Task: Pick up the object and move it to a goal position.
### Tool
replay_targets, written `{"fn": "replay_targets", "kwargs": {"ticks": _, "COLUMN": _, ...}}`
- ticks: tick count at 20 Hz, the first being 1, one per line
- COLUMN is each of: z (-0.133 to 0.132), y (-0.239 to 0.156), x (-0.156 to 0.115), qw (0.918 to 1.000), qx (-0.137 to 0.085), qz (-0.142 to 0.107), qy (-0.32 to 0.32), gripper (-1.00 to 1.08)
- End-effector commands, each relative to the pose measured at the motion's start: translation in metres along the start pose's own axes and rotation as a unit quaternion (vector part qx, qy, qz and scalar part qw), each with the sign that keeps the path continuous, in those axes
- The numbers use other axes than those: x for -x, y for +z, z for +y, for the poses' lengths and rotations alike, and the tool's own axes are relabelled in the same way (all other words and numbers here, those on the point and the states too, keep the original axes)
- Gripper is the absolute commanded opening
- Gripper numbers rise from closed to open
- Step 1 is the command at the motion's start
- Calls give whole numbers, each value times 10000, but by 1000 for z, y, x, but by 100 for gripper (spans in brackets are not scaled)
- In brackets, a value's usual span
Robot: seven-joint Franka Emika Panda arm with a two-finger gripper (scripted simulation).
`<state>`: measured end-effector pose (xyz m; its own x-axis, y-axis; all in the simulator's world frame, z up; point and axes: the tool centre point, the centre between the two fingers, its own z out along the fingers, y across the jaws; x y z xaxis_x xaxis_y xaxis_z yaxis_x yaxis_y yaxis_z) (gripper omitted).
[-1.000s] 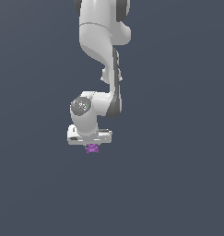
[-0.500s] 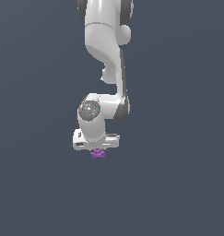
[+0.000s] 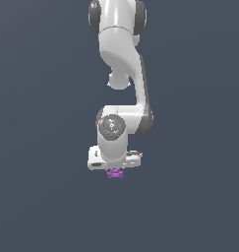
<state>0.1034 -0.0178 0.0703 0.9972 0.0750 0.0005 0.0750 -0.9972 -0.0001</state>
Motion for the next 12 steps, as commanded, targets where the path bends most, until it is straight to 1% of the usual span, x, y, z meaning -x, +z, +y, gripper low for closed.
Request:
{"fn": "replay_targets", "kwargs": {"ticks": 1, "z": -8, "y": -3, "x": -10, "qw": 10000, "qx": 2, "qz": -1, "qy": 6, "gripper": -100}}
{"fn": "replay_targets", "kwargs": {"ticks": 6, "z": -19, "y": -7, "x": -23, "qw": 10000, "qx": 2, "qz": -1, "qy": 6, "gripper": -100}}
{"fn": "replay_targets", "kwargs": {"ticks": 12, "z": -25, "y": -10, "x": -31, "qw": 10000, "qx": 2, "qz": -1, "qy": 6, "gripper": -100}}
